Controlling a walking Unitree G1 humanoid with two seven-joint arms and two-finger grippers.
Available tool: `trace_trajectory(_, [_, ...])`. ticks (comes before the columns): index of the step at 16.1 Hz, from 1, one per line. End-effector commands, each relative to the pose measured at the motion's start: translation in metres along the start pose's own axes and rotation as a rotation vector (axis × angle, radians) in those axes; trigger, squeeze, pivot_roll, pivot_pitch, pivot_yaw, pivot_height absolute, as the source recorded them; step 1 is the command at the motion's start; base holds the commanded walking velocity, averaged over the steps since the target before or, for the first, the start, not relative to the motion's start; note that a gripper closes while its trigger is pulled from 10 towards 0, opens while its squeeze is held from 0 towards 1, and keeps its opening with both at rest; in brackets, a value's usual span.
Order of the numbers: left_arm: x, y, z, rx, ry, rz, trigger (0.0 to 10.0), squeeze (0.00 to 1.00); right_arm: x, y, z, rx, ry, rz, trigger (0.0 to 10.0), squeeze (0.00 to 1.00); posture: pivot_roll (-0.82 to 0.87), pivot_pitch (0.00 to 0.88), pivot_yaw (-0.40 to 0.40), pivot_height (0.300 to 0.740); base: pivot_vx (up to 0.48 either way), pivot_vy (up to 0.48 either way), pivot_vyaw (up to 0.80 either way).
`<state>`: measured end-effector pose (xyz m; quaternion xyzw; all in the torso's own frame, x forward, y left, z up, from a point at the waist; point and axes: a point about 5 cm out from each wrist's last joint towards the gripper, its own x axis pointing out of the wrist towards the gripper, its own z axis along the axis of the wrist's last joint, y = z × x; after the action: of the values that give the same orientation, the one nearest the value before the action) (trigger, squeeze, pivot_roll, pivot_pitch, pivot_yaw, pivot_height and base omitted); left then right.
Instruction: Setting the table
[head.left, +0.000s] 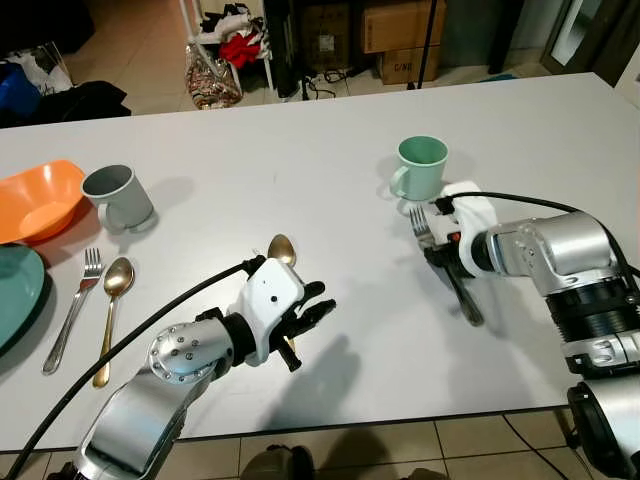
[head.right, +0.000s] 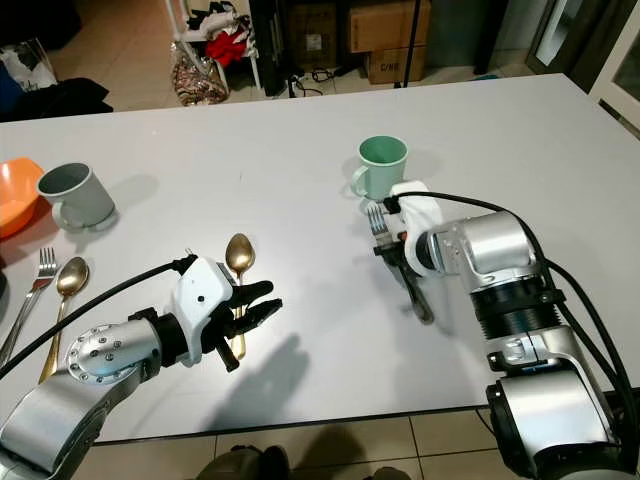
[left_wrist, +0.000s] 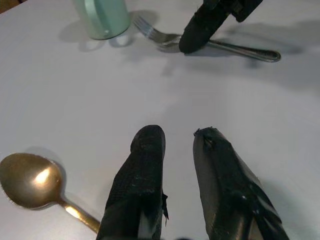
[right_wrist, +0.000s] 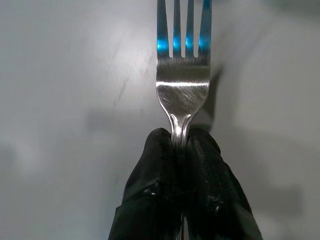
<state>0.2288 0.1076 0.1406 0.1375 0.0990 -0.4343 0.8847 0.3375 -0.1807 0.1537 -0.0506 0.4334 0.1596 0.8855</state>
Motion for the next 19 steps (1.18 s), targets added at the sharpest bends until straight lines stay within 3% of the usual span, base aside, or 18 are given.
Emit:
trace_trajectory(1, [0.0, -0.002, 0.002, 0.015, 0.003, -0.018, 10.0, 0.0, -0.001, -0.003, -0.004, 0.038, 0.021, 0.003, 10.0, 0.02, -0.11, 0.078, 0.094, 0.74, 0.0, 0.0, 0.0])
trace_trajectory(6, [0.002, -0.006, 0.004, 0.001, -0.005, -0.049, 10.0, 0.0, -0.011, -0.008, -0.016, 0.106, 0.055, -0.004, 10.0, 0.03, -0.13, 0.072, 0.096, 0.74, 0.0, 0.0, 0.0])
trace_trajectory(11, [0.002, -0.008, 0.003, -0.007, 0.002, -0.074, 10.0, 0.0, -0.01, -0.007, -0.02, 0.116, 0.064, -0.009, 10.0, 0.05, -0.13, 0.075, 0.102, 0.74, 0.0, 0.0, 0.0])
trace_trajectory(12, [0.003, -0.008, 0.003, -0.009, 0.006, -0.077, 10.0, 0.0, -0.011, -0.006, -0.019, 0.116, 0.064, -0.013, 10.0, 0.14, -0.13, 0.078, 0.101, 0.74, 0.0, 0.0, 0.0])
trace_trajectory(13, [0.003, -0.008, 0.003, -0.01, 0.007, -0.078, 10.0, 0.0, -0.011, -0.006, -0.019, 0.116, 0.066, -0.015, 10.0, 0.36, -0.13, 0.077, 0.1, 0.74, 0.0, 0.0, 0.0])
trace_trajectory(14, [0.003, -0.008, 0.003, -0.01, 0.007, -0.079, 10.0, 0.0, -0.012, -0.006, -0.018, 0.115, 0.067, -0.016, 10.0, 0.38, -0.13, 0.077, 0.1, 0.74, 0.0, 0.0, 0.0])
trace_trajectory(15, [0.003, -0.008, 0.003, -0.01, 0.007, -0.08, 10.0, 0.0, -0.012, -0.005, -0.019, 0.107, 0.072, -0.012, 10.0, 0.56, -0.13, 0.076, 0.098, 0.74, 0.0, 0.0, 0.0])
trace_trajectory(19, [0.003, -0.009, 0.003, -0.012, 0.009, -0.085, 10.0, 0.0, -0.014, -0.008, -0.024, 0.115, 0.095, -0.029, 10.0, 0.56, -0.13, 0.077, 0.093, 0.74, 0.0, 0.0, 0.0])
